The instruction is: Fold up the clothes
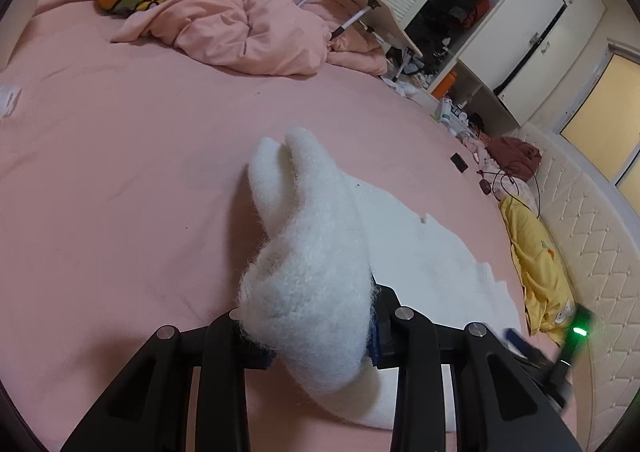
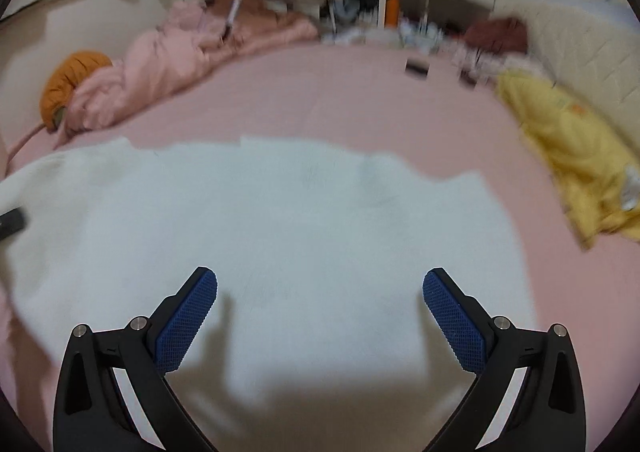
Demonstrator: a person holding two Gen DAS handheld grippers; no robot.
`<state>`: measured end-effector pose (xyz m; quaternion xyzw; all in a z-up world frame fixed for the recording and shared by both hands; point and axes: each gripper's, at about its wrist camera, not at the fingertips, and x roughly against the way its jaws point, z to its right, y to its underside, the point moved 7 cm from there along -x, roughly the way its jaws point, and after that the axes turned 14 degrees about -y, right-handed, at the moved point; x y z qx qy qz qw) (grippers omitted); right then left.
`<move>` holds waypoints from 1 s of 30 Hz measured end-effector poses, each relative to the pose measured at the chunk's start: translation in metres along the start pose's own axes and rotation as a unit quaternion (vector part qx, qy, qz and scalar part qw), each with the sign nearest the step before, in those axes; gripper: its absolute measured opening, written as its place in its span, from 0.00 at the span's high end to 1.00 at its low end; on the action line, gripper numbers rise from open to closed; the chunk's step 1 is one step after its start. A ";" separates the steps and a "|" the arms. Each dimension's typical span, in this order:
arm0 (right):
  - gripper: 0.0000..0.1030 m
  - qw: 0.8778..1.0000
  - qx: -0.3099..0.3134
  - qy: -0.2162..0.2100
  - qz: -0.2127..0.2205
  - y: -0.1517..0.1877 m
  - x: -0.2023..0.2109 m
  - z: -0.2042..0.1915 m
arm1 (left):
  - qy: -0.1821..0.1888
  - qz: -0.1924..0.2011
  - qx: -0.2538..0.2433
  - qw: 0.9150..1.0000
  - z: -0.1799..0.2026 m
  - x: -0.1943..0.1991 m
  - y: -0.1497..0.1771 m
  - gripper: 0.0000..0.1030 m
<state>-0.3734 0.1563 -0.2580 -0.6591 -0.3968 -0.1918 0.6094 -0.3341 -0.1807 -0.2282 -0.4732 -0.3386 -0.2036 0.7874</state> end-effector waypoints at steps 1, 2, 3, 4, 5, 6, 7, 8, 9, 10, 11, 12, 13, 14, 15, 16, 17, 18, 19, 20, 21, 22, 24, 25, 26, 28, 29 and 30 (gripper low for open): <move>0.00 1.000 0.009 0.012 -0.020 0.008 -0.017 0.002 | 0.000 0.001 -0.005 1.000 0.000 0.000 0.001 0.69; 0.00 0.999 0.026 0.020 -0.012 0.009 -0.020 0.001 | 0.000 0.002 -0.009 1.000 0.001 0.000 0.002 0.69; 0.00 0.999 0.028 0.025 -0.010 0.009 -0.021 0.000 | 0.001 0.004 -0.013 1.000 0.001 0.001 0.002 0.69; 0.00 0.999 0.027 0.028 -0.006 0.009 -0.021 0.000 | 0.002 0.006 -0.016 1.000 0.003 0.003 0.003 0.69; 0.00 0.999 0.028 0.029 -0.001 0.010 -0.021 0.000 | 0.004 0.009 -0.019 1.000 0.004 0.005 0.004 0.69; 0.00 0.999 0.027 0.028 0.004 0.012 -0.020 0.002 | 0.006 0.012 -0.021 1.000 0.006 0.007 0.004 0.69; 0.00 0.999 0.025 0.025 0.007 0.014 -0.020 0.002 | 0.008 0.016 -0.023 1.000 0.008 0.010 0.004 0.69; 0.00 0.999 0.023 0.023 0.007 0.014 -0.021 0.002 | 0.012 0.019 -0.022 1.000 0.010 0.012 0.004 0.69; 0.00 0.999 0.023 0.023 0.006 0.015 -0.022 0.004 | 0.014 0.021 -0.021 0.999 0.013 0.014 0.003 0.69; 0.00 0.999 0.023 0.022 0.006 0.015 -0.020 0.004 | 0.016 0.023 -0.020 0.999 0.016 0.015 0.002 0.69; 0.00 1.000 0.022 0.019 0.006 0.013 -0.018 0.004 | 0.018 0.024 -0.020 0.999 0.019 0.017 0.001 0.69; 0.00 1.000 0.017 0.015 0.004 0.011 -0.011 0.004 | 0.019 0.025 -0.021 0.999 0.022 0.018 0.000 0.69; 0.00 1.000 0.006 0.020 0.009 0.010 0.002 0.005 | 0.020 0.028 -0.025 0.999 0.027 0.020 -0.001 0.69; 0.00 0.999 -0.003 0.024 0.020 0.011 0.012 0.005 | 0.021 0.032 -0.031 0.999 0.030 0.021 -0.002 0.69; 0.00 0.999 -0.013 0.019 0.035 0.013 0.022 0.004 | 0.022 0.035 -0.039 0.998 0.035 0.022 -0.003 0.69; 0.00 0.999 -0.019 0.012 0.035 0.017 0.025 0.003 | 0.022 0.037 -0.046 0.998 0.038 0.023 -0.002 0.69; 0.00 1.000 -0.016 0.019 0.005 0.027 0.016 0.002 | 0.021 0.039 -0.052 0.998 0.041 0.024 -0.002 0.69; 0.00 0.999 0.009 0.036 -0.008 0.036 0.005 0.001 | 0.020 0.042 -0.057 0.997 0.044 0.026 -0.001 0.69; 0.00 0.999 0.021 0.041 0.001 0.038 0.004 0.000 | 0.020 0.042 -0.058 0.997 0.046 0.027 -0.001 0.69; 0.00 0.999 0.015 0.042 0.000 0.037 0.000 0.002 | 0.020 0.043 -0.057 0.997 0.048 0.028 -0.001 0.70; 0.00 0.999 0.012 0.040 -0.002 0.035 -0.001 0.004 | 0.021 0.044 -0.056 0.997 0.048 0.029 -0.001 0.70; 0.00 0.999 0.008 0.035 -0.001 0.034 -0.001 0.005 | 0.020 0.046 -0.056 0.997 0.050 0.030 -0.002 0.70; 0.00 1.000 -0.006 0.002 0.016 0.033 0.013 0.006 | 0.012 0.047 -0.065 0.997 0.058 0.032 -0.003 0.70; 0.00 1.000 -0.013 -0.012 0.021 0.032 0.020 0.009 | 0.009 0.050 -0.071 0.996 0.063 0.033 -0.004 0.70; 0.00 0.999 -0.028 -0.029 0.034 0.035 0.037 0.013 | 0.008 0.054 -0.078 0.995 0.067 0.035 -0.005 0.70; 0.00 0.996 -0.057 -0.032 0.063 0.041 0.069 0.026 | 0.006 0.065 -0.106 0.992 0.085 0.041 -0.006 0.70; 0.00 0.995 -0.067 -0.032 0.069 0.048 0.086 0.035 | 0.008 0.068 -0.115 0.991 0.092 0.042 -0.006 0.70; 0.00 0.994 -0.076 -0.032 0.072 0.055 0.100 0.044 | 0.013 0.074 -0.129 0.989 0.106 0.045 -0.005 0.70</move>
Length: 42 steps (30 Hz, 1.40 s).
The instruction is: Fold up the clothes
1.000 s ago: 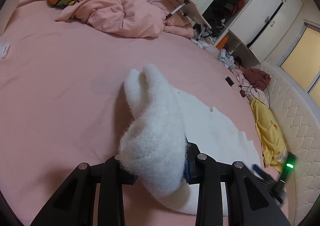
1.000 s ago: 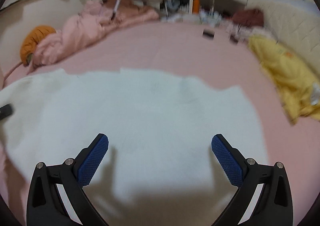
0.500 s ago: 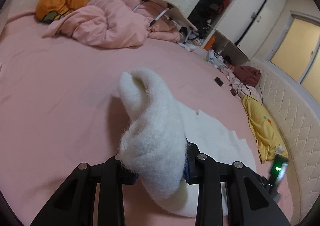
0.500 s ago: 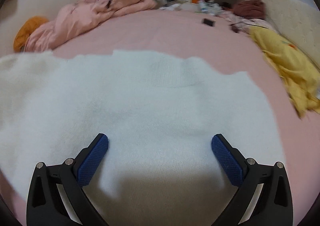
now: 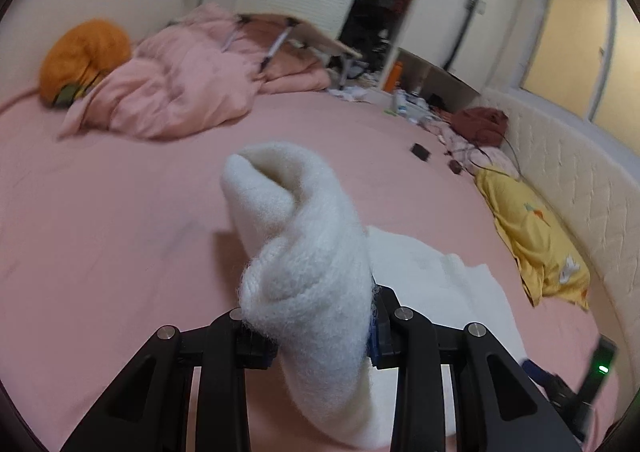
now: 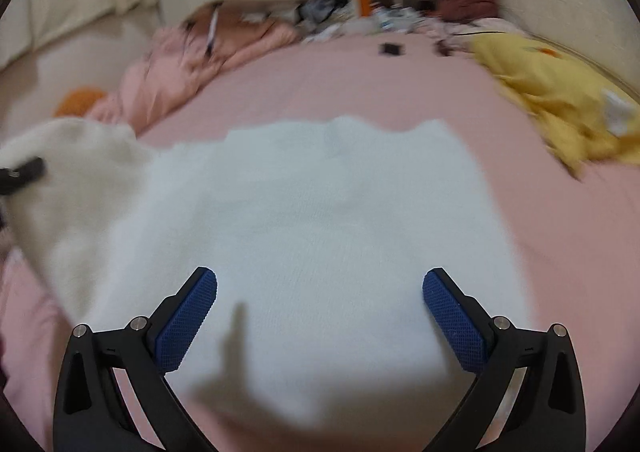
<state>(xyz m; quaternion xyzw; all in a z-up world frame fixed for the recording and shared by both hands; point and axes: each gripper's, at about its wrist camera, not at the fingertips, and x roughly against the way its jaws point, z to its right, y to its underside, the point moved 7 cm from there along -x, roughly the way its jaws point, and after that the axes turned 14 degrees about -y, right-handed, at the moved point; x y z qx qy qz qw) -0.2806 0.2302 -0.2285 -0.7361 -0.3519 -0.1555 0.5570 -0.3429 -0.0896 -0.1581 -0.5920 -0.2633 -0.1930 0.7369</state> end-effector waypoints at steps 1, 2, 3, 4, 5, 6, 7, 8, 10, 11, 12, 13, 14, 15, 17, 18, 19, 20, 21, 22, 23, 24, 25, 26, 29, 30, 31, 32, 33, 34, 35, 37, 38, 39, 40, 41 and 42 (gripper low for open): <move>0.00 1.000 -0.009 0.000 0.001 0.005 0.014 0.009 | 0.003 0.005 -0.010 1.000 0.010 0.001 -0.002 0.70; 0.00 1.000 -0.021 -0.003 -0.001 0.011 0.027 0.021 | 0.006 0.009 -0.020 1.000 0.020 0.003 -0.004 0.70; 0.00 0.999 -0.033 -0.004 -0.004 0.017 0.039 0.031 | 0.010 0.017 -0.037 0.999 0.038 0.005 -0.006 0.70; 0.00 0.999 -0.046 -0.004 -0.007 0.024 0.050 0.042 | 0.013 0.022 -0.046 0.999 0.049 0.006 -0.009 0.70; 0.00 0.998 -0.059 -0.004 -0.010 0.031 0.062 0.052 | 0.018 0.028 -0.058 0.998 0.065 0.008 -0.011 0.70; 0.00 0.998 -0.068 -0.003 -0.012 0.037 0.072 0.061 | 0.027 0.036 -0.071 0.996 0.086 0.010 -0.012 0.70; 0.00 0.997 -0.077 0.001 -0.012 0.045 0.084 0.071 | 0.033 0.043 -0.083 0.995 0.103 0.013 -0.013 0.70; 0.00 0.996 -0.089 0.005 -0.008 0.051 0.095 0.079 | 0.038 0.050 -0.093 0.994 0.118 0.016 -0.013 0.70; 0.00 0.993 -0.117 0.001 0.002 0.057 0.107 0.092 | 0.055 0.067 -0.125 0.988 0.159 0.025 -0.008 0.70; 0.00 0.991 -0.136 -0.004 0.007 0.059 0.112 0.100 | 0.064 0.073 -0.145 0.985 0.179 0.029 -0.003 0.70; 0.00 0.988 -0.152 -0.006 0.009 0.058 0.114 0.108 | 0.071 0.078 -0.174 0.979 0.201 0.032 0.007 0.70; 0.00 0.987 -0.160 -0.008 0.013 0.057 0.116 0.113 | 0.070 0.085 -0.203 0.973 0.220 0.034 0.018 0.70; 0.00 0.986 -0.164 -0.009 0.021 0.053 0.118 0.119 | 0.075 0.083 -0.228 0.967 0.237 0.033 0.033 0.70; 0.00 0.986 -0.162 -0.009 0.027 0.050 0.120 0.122 | 0.087 0.073 -0.261 0.959 0.259 0.031 0.056 0.70; 0.00 0.987 -0.154 -0.001 0.036 0.048 0.124 0.127 | 0.100 0.062 -0.304 0.945 0.285 0.031 0.093 0.70; 0.00 0.987 -0.155 0.002 0.037 0.049 0.125 0.131 | 0.101 0.057 -0.324 0.939 0.295 0.029 0.107 0.70; 0.00 0.986 -0.162 0.004 0.037 0.051 0.126 0.136 | 0.098 0.054 -0.344 0.932 0.302 0.026 0.124 0.70; 0.00 0.984 -0.175 0.003 0.036 0.053 0.125 0.142 | 0.092 0.046 -0.367 0.925 0.307 0.020 0.140 0.70; 0.00 0.983 -0.182 0.002 0.036 0.054 0.126 0.145 | 0.082 0.033 -0.391 0.916 0.309 0.011 0.157 0.70; 0.00 0.981 -0.189 0.003 0.036 0.055 0.126 0.148 | 0.077 0.032 -0.407 0.910 0.310 0.007 0.167 0.70; 0.00 0.981 -0.192 0.001 0.038 0.054 0.127 0.151 | 0.070 0.047 -0.426 0.901 0.312 0.009 0.173 0.70; 0.00 0.980 -0.193 0.000 0.043 0.052 0.129 0.152 | 0.067 0.054 -0.435 0.896 0.314 0.013 0.175 0.70; 0.00 0.980 -0.192 0.000 0.046 0.051 0.131 0.154 | 0.072 0.058 -0.435 0.896 0.318 0.018 0.171 0.70; 0.00 0.980 -0.192 -0.002 0.050 0.049 0.132 0.154 | 0.081 0.067 -0.427 0.898 0.320 0.026 0.164 0.71; 0.00 0.978 -0.201 -0.014 0.057 0.049 0.135 0.154 | 0.081 0.090 -0.413 0.902 0.321 0.037 0.147 0.70; 0.00 0.978 -0.201 -0.014 0.057 0.050 0.136 0.153 | 0.075 0.072 -0.419 0.902 0.320 0.027 0.151 0.70; 0.00 0.978 -0.199 -0.011 0.056 0.051 0.137 0.152 | 0.066 0.032 -0.434 0.898 0.317 0.010 0.162 0.69; 0.00 0.979 -0.195 -0.009 0.055 0.051 0.136 0.152 | 0.052 0.013 -0.456 0.888 0.314 -0.001 0.177 0.67; 0.00 0.980 -0.191 -0.008 0.053 0.050 0.135 0.152 | 0.052 0.037 -0.470 0.881 0.317 0.004 0.180 0.64; 0.00 0.981 -0.187 -0.006 0.051 0.051 0.134 0.150 | 0.057 0.054 -0.478 0.875 0.319 0.013 0.182 0.61; 0.00 0.982 -0.183 -0.004 0.048 0.052 0.133 0.149 | 0.075 0.050 -0.476 0.875 0.321 0.021 0.183 0.44; 0.00 0.983 -0.178 0.000 0.046 0.052 0.131 0.149 | 0.122 0.025 -0.449 0.885 0.319 0.039 0.181 0.17; 0.00 0.983 -0.178 0.000 0.049 0.051 0.131 0.149 | 0.138 0.016 -0.427 0.893 0.314 0.049 0.177 0.12; 0.00 0.982 -0.180 0.000 0.056 0.050 0.133 0.151 | 0.148 0.011 -0.404 0.903 0.306 0.058 0.171 0.09; 0.00 0.981 -0.182 0.000 0.065 0.048 0.137 0.152 | 0.149 0.011 -0.378 0.913 0.294 0.068 0.163 0.08; 0.00 0.981 -0.181 -0.001 0.076 0.046 0.142 0.154 | 0.136 0.020 -0.351 0.926 0.274 0.079 0.152 0.06; 0.00 0.981 -0.178 -0.005 0.078 0.045 0.143 0.153 | 0.115 0.032 -0.342 0.932 0.260 0.082 0.145 0.04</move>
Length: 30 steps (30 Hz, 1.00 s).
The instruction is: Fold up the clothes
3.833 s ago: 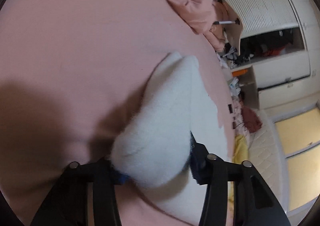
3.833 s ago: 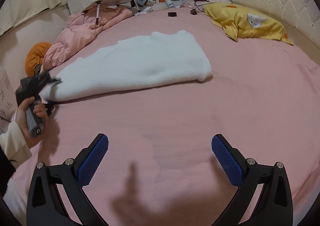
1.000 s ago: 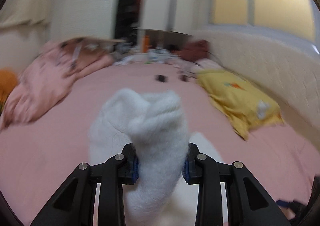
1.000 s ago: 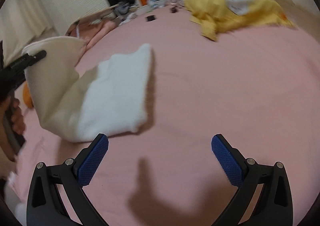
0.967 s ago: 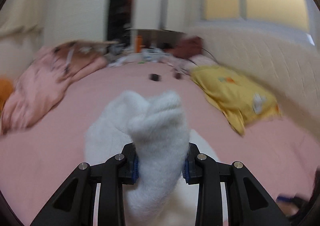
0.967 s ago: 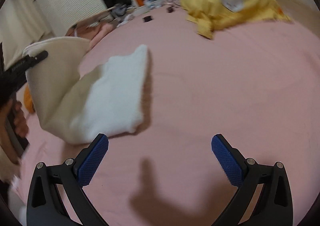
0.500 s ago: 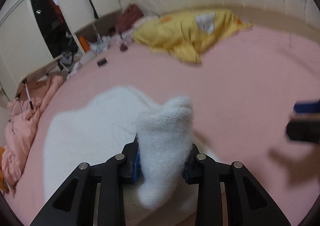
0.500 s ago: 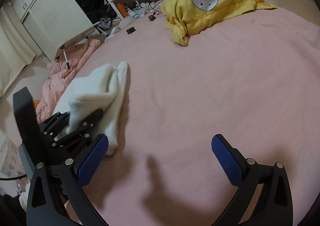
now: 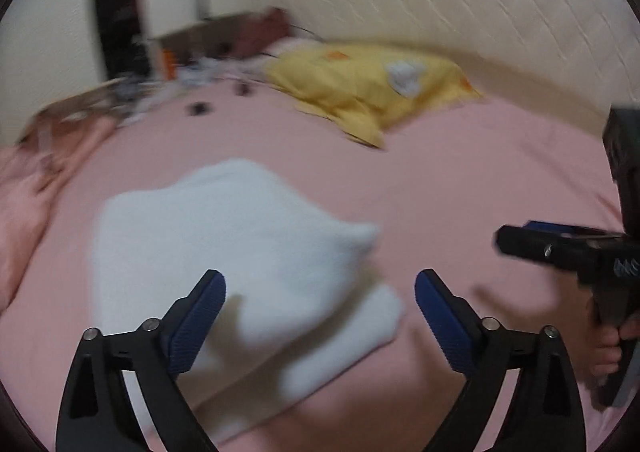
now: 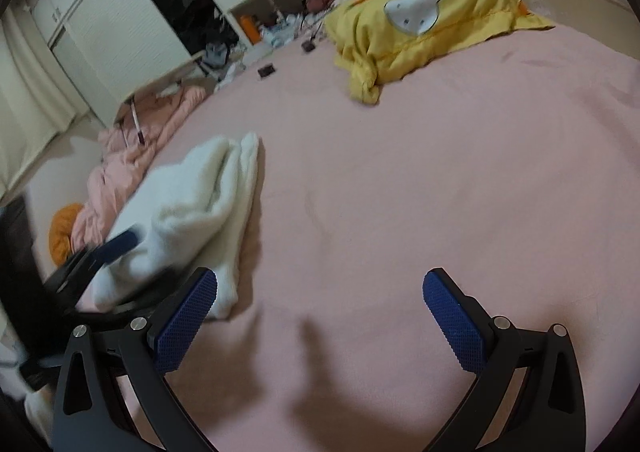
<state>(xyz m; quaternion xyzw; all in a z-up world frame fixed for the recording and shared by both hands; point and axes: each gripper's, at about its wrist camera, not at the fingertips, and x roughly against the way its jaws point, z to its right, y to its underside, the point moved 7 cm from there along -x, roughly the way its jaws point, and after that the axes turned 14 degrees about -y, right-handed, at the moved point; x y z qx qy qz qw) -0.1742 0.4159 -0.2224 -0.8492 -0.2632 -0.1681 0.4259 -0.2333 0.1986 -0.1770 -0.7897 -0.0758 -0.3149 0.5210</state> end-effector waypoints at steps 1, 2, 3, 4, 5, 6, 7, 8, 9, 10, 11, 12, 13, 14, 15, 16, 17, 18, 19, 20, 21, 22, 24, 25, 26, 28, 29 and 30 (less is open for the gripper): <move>0.00 1.000 0.003 -0.006 -0.004 0.000 -0.001 -0.002 | -0.040 0.006 -0.003 0.999 -0.017 0.007 0.007 0.04; 0.00 1.000 0.003 -0.022 -0.016 0.002 -0.004 -0.006 | -0.082 0.014 -0.017 0.996 -0.032 0.015 0.014 0.04; 0.00 0.998 0.000 -0.051 -0.034 0.006 -0.012 -0.013 | -0.133 0.024 -0.042 0.990 -0.047 0.023 0.025 0.03; 0.00 0.995 -0.010 -0.081 -0.053 0.009 -0.021 -0.022 | -0.163 0.030 -0.062 0.984 -0.057 0.028 0.034 0.03; 0.00 0.991 -0.024 -0.110 -0.070 0.011 -0.029 -0.030 | -0.180 0.033 -0.087 0.979 -0.063 0.030 0.045 0.03; 0.00 0.984 -0.045 -0.150 -0.083 0.011 -0.038 -0.040 | -0.190 0.028 -0.112 0.975 -0.067 0.029 0.056 0.03; 0.00 0.977 -0.067 -0.181 -0.091 0.009 -0.047 -0.050 | -0.201 0.020 -0.128 0.971 -0.071 0.024 0.064 0.03; 0.00 0.971 -0.085 -0.202 -0.094 0.006 -0.057 -0.059 | -0.202 0.012 -0.134 0.970 -0.073 0.019 0.069 0.03; 0.00 0.969 -0.086 -0.209 -0.098 0.003 -0.067 -0.067 | -0.195 0.007 -0.130 0.972 -0.074 0.015 0.071 0.03; 0.00 0.971 -0.082 -0.196 -0.109 0.002 -0.081 -0.071 | -0.190 0.007 -0.120 0.974 -0.075 0.013 0.072 0.03; 0.00 0.973 -0.083 -0.175 -0.123 0.001 -0.095 -0.073 | -0.184 0.007 -0.114 0.976 -0.075 0.011 0.072 0.03; 0.01 0.972 -0.094 -0.173 -0.125 -0.001 -0.106 -0.076 | -0.183 0.002 -0.118 0.976 -0.072 0.003 0.071 0.04; 0.01 0.972 -0.103 -0.178 -0.118 -0.005 -0.112 -0.079 | -0.192 -0.004 -0.132 0.973 -0.069 -0.008 0.072 0.06; 0.04 0.973 -0.103 -0.177 -0.110 -0.008 -0.114 -0.081 | -0.200 -0.010 -0.142 0.969 -0.068 -0.015 0.074 0.19; 0.11 0.975 -0.097 -0.173 -0.104 -0.011 -0.117 -0.084 | -0.204 -0.021 -0.150 0.967 -0.068 -0.023 0.077 0.31; 0.17 0.975 -0.093 -0.170 -0.105 -0.013 -0.120 -0.086 | -0.192 -0.032 -0.143 0.970 -0.069 -0.029 0.078 0.34; 0.33 0.974 -0.093 -0.174 -0.110 -0.014 -0.124 -0.088 | -0.180 -0.033 -0.129 0.975 -0.070 -0.034 0.073 0.37; 0.53 0.973 -0.093 -0.174 -0.118 -0.015 -0.129 -0.089 | -0.170 -0.033 -0.104 0.979 -0.076 -0.030 0.072 0.42; 0.62 0.973 -0.093 -0.166 -0.127 -0.016 -0.133 -0.087 | -0.163 -0.034 -0.085 0.982 -0.080 -0.028 0.070 0.46; 0.65 0.971 -0.098 -0.168 -0.137 -0.016 -0.137 -0.086 | -0.156 -0.034 -0.067 0.985 -0.082 -0.026 0.068 0.49; 0.68 0.969 -0.103 -0.177 -0.140 -0.018 -0.138 -0.086 | -0.143 -0.031 -0.040 0.988 -0.087 -0.019 0.066 0.49; 0.69 0.969 -0.100 -0.175 -0.140 -0.021 -0.137 -0.086 | -0.139 -0.029 -0.028 0.989 -0.089 -0.019 0.065 0.49; 0.73 0.971 -0.091 -0.179 -0.130 -0.028 -0.130 -0.089 | -0.131 -0.030 -0.008 0.991 -0.095 -0.019 0.063 0.46; 0.74 0.971 -0.091 -0.188 -0.116 -0.033 -0.122 -0.092 | -0.133 -0.035 -0.013 0.990 -0.096 -0.024 0.064 0.43; 0.75 0.972 -0.086 -0.199 -0.095 -0.040 -0.112 -0.097 | -0.141 -0.045 -0.026 0.989 -0.096 -0.030 0.067 0.36; 0.75 0.978 -0.055 -0.194 -0.054 -0.043 -0.088 -0.103 | -0.152 -0.067 -0.050 0.985 -0.095 -0.043 0.080 0.34; 0.75 0.981 -0.053 -0.181 -0.048 -0.036 -0.083 -0.098 | -0.149 -0.071 -0.043 0.985 -0.097 -0.045 0.083 0.31; 0.75 0.982 -0.060 -0.168 -0.058 -0.025 -0.086 -0.092 | -0.148 -0.073 -0.026 0.986 -0.101 -0.045 0.084 0.28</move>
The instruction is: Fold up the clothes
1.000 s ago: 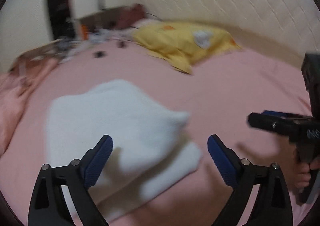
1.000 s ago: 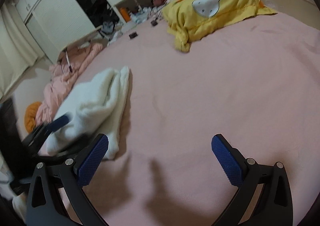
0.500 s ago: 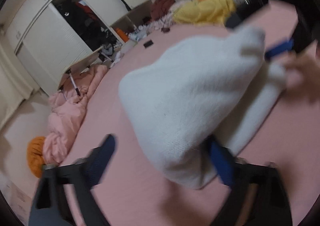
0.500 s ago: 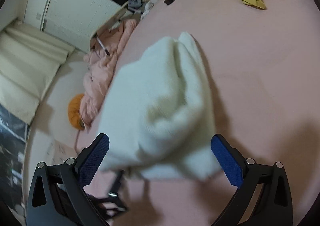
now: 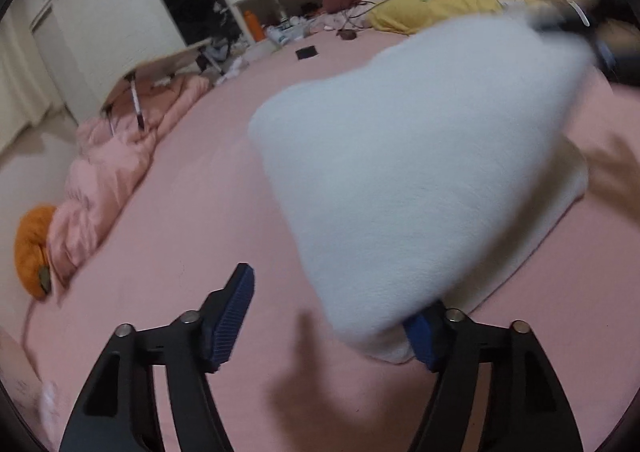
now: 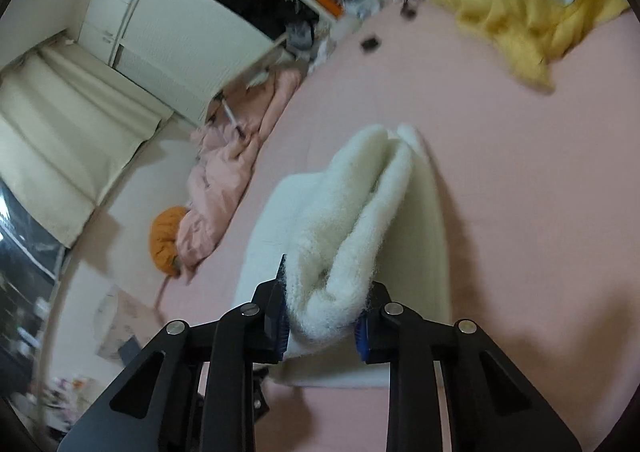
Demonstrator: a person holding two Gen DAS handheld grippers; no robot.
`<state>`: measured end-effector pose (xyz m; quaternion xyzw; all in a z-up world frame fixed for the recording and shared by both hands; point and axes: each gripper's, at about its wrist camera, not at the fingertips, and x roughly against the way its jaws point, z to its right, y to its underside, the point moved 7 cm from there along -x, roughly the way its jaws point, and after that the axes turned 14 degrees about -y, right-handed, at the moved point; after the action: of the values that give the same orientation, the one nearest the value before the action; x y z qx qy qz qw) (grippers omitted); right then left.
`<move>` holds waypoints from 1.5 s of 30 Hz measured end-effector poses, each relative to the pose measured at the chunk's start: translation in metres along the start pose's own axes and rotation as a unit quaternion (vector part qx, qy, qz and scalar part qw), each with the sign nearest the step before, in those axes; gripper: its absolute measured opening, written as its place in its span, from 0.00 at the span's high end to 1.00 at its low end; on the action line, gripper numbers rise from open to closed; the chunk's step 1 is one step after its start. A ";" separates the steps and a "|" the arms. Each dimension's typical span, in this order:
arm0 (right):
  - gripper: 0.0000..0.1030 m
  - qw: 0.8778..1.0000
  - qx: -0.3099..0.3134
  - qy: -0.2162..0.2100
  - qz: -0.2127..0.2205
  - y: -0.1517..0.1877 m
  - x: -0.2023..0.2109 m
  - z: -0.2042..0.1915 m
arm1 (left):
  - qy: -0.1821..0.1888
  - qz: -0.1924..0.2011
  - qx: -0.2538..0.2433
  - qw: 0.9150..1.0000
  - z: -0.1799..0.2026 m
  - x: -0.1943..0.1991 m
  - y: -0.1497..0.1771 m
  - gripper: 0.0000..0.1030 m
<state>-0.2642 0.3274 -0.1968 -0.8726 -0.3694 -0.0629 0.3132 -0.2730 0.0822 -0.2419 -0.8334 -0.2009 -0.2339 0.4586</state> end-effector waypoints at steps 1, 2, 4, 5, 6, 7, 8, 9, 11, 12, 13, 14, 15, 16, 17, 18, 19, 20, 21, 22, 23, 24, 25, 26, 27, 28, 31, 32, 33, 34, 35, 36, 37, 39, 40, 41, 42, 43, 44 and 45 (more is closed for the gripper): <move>0.75 0.999 -0.032 0.022 -0.029 0.020 -0.008 0.025 | 0.002 -0.006 0.017 1.000 -0.004 -0.001 0.001 0.26; 0.75 0.997 -0.057 0.032 -0.047 0.036 -0.013 0.044 | 0.005 -0.014 0.033 0.999 -0.009 -0.002 0.004 0.23; 0.75 0.996 -0.079 0.008 -0.044 0.046 -0.018 0.059 | 0.011 -0.027 0.058 0.998 -0.013 -0.005 0.008 0.22; 0.75 0.997 -0.060 0.016 -0.045 0.043 -0.018 0.052 | 0.008 -0.029 0.062 0.998 -0.015 -0.005 0.008 0.22; 0.75 0.998 -0.034 0.023 -0.049 0.038 -0.018 0.042 | 0.000 -0.029 0.065 0.997 -0.016 -0.003 0.008 0.22; 0.75 0.998 -0.025 0.023 -0.048 0.035 -0.018 0.036 | -0.007 -0.027 0.071 0.997 -0.019 0.000 0.007 0.22; 0.75 0.998 -0.023 0.019 -0.050 0.034 -0.018 0.032 | -0.011 -0.028 0.078 0.997 -0.024 0.000 0.007 0.21; 0.74 0.998 -0.026 0.025 -0.057 0.036 -0.020 0.037 | -0.013 -0.033 0.086 0.996 -0.026 0.001 0.009 0.16; 0.67 0.996 -0.041 0.031 -0.066 0.042 -0.024 0.054 | -0.022 -0.050 0.089 0.995 -0.027 -0.001 0.016 0.11; 0.64 0.997 -0.047 0.021 -0.059 0.041 -0.023 0.056 | -0.025 -0.055 0.085 0.995 -0.026 0.000 0.020 0.11; 0.61 0.997 -0.042 0.021 -0.059 0.040 -0.020 0.054 | -0.031 -0.056 0.080 0.995 -0.027 0.002 0.020 0.11; 0.46 0.997 -0.024 0.040 -0.061 0.037 -0.014 0.050 | -0.037 -0.058 0.071 0.995 -0.028 0.006 0.021 0.12; 0.22 0.994 0.005 0.092 -0.059 0.033 -0.003 0.049 | -0.044 -0.061 0.058 0.995 -0.030 0.012 0.022 0.11; 0.16 0.988 0.032 0.140 -0.048 0.029 0.011 0.049 | -0.050 -0.061 0.050 0.996 -0.032 0.016 0.023 0.11; 0.16 0.984 0.052 0.164 -0.036 0.024 0.024 0.047 | -0.062 -0.062 0.038 0.995 -0.036 0.021 0.025 0.09; 0.16 0.981 0.069 0.182 -0.023 0.018 0.036 0.043 | -0.081 -0.066 0.026 0.994 -0.042 0.024 0.027 0.09; 0.16 0.977 0.080 0.196 -0.010 0.012 0.046 0.040 | -0.101 -0.069 0.019 0.992 -0.051 0.026 0.029 0.09; 0.16 0.978 0.084 0.190 0.006 0.003 0.054 0.033 | -0.111 -0.071 0.024 0.991 -0.060 0.028 0.029 0.09; 0.16 0.985 0.086 0.148 0.016 -0.008 0.055 0.023 | -0.104 -0.067 0.045 0.991 -0.069 0.031 0.024 0.09; 0.16 0.989 0.092 0.112 0.019 -0.015 0.053 0.015 | -0.075 -0.053 0.080 0.993 -0.074 0.036 0.014 0.09; 0.16 0.990 0.110 0.085 0.018 -0.027 0.039 -0.001 | -0.030 -0.034 0.118 0.992 -0.077 0.042 0.001 0.09; 0.16 0.988 0.133 0.082 0.009 -0.037 0.026 -0.011 | 0.029 -0.011 0.155 0.987 -0.074 0.049 -0.016 0.09; 0.16 0.982 0.167 0.085 -0.006 -0.049 0.003 -0.023 | 0.086 0.005 0.176 0.981 -0.065 0.054 -0.033 0.07; 0.20 0.979 0.186 0.077 -0.020 -0.058 -0.022 -0.032 | 0.139 0.011 0.179 0.974 -0.052 0.055 -0.048 0.05; 0.29 0.980 0.189 0.060 -0.036 -0.062 -0.042 -0.034 | 0.174 0.012 0.176 0.969 -0.038 0.052 -0.061 0.05; 0.35 0.980 0.183 0.049 -0.055 -0.064 -0.057 -0.030 | 0.197 0.017 0.172 0.965 -0.026 0.049 -0.069 0.05; 0.64 0.979 0.148 0.069 -0.126 -0.069 -0.121 0.008 | 0.225 -0.028 0.154 0.962 0.009 0.016 -0.062 0.05; 0.76 0.975 0.135 0.098 -0.145 -0.067 -0.134 0.028 | 0.227 -0.055 0.152 0.960 0.017 0.003 -0.052 0.05; 0.80 0.974 0.119 0.113 -0.159 -0.063 -0.143 0.051 | 0.225 -0.061 0.148 0.961 0.023 -0.006 -0.042 0.05; 0.81 0.978 0.111 0.096 -0.146 -0.063 -0.144 0.060 | 0.211 -0.055 0.134 0.967 0.027 -0.009 -0.036 0.05; 0.82 0.983 0.104 0.082 -0.130 -0.067 -0.142 0.066 | 0.184 -0.042 0.108 0.976 0.032 -0.009 -0.030 0.05; 0.82 0.984 0.102 0.077 -0.120 -0.070 -0.140 0.070 | 0.171 -0.033 0.089 0.981 0.036 -0.006 -0.029 0.05; 0.82 0.984 0.103 0.077 -0.120 -0.072 -0.140 0.071 | 0.166 -0.029 0.080 0.982 0.038 -0.004 -0.028 0.05; 0.79 0.981 0.121 0.091 -0.118 -0.077 -0.131 0.064 | 0.173 -0.026 0.084 0.981 0.032 0.003 -0.030 0.05; 0.78 0.979 0.135 0.119 -0.094 -0.085 -0.119 0.057 | 0.180 -0.023 0.096 0.979 0.022 0.009 -0.031 0.05; 0.76 0.973 0.155 0.162 -0.050 -0.097 -0.102 0.048 | 0.188 -0.018 0.114 0.975 0.014 0.016 -0.031 0.05; 0.73 0.969 0.170 0.176 -0.014 -0.107 -0.086 0.036 | 0.199 -0.010 0.136 0.971 0.003 0.023 -0.032 0.05; 0.72 0.969 0.184 0.163 0.013 -0.113 -0.076 0.020 | 0.206 -0.002 0.157 0.966 -0.004 0.028 -0.033 0.05; 0.71 0.972 0.191 0.139 0.007 -0.116 -0.078 0.007 | 0.219 0.005 0.178 0.959 -0.011 0.031 -0.034 0.05; 0.71 0.971 0.198 0.129 -0.021 -0.116 -0.090 -0.001 | 0.228 0.005 0.187 0.956 -0.010 0.031 -0.036 0.05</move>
<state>-0.4082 0.3337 -0.1691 -0.7700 -0.3489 -0.1075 0.5233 -0.2702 0.0954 -0.1950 -0.6585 -0.1273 -0.3734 0.6409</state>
